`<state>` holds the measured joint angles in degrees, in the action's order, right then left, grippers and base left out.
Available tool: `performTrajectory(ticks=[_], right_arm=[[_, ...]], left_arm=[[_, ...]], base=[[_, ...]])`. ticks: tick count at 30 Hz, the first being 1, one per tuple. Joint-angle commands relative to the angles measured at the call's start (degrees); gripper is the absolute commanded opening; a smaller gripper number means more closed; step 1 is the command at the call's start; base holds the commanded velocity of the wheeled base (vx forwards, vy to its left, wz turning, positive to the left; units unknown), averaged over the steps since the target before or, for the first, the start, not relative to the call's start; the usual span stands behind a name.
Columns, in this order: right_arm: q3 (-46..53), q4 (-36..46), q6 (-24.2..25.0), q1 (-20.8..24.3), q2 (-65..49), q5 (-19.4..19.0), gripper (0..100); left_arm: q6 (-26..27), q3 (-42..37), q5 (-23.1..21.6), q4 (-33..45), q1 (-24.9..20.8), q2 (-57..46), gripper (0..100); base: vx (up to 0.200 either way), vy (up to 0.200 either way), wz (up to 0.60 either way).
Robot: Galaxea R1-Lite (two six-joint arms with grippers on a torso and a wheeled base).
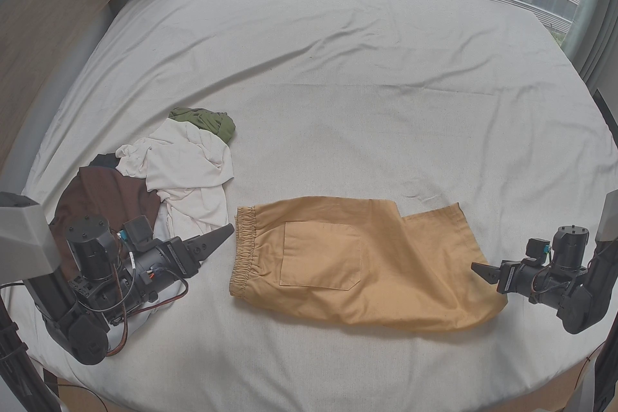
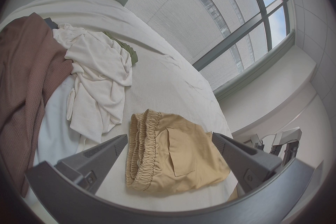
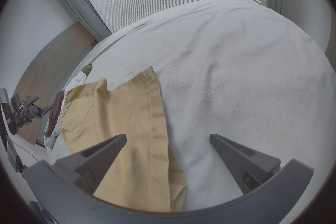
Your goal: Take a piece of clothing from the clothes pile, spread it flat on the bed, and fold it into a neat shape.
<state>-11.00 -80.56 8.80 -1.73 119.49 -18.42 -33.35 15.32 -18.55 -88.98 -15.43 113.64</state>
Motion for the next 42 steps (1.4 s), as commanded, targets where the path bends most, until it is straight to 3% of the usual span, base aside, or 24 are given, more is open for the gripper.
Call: performTrajectory(ticks=[1, 15, 20, 42], right_arm=[[0.4, -5.2, 0.2, 3.6, -0.9, -2.5, 100], [-2.0, -7.5, 0.1, 13.8, -3.5, -3.6, 100], [-2.0, -7.6, 0.3, 13.5, -4.0, -6.1, 100], [-2.5, -7.6, 0.4, 13.5, -4.6, -6.1, 100]], left_arm=[[0.0, -0.1, 0.0, -0.1, 0.0, 1.9, 100], [0.1, -0.5, 0.1, -0.1, -0.1, 6.2, 100], [0.0, -0.4, 0.3, -0.1, -1.2, 8.1, 100], [-0.4, 3.7, 0.7, -0.1, -5.0, 18.6, 100]], base=[[0.000, 0.000, 0.00], [0.000, 0.000, 0.00], [0.000, 0.000, 0.00], [0.000, 0.000, 0.00]])
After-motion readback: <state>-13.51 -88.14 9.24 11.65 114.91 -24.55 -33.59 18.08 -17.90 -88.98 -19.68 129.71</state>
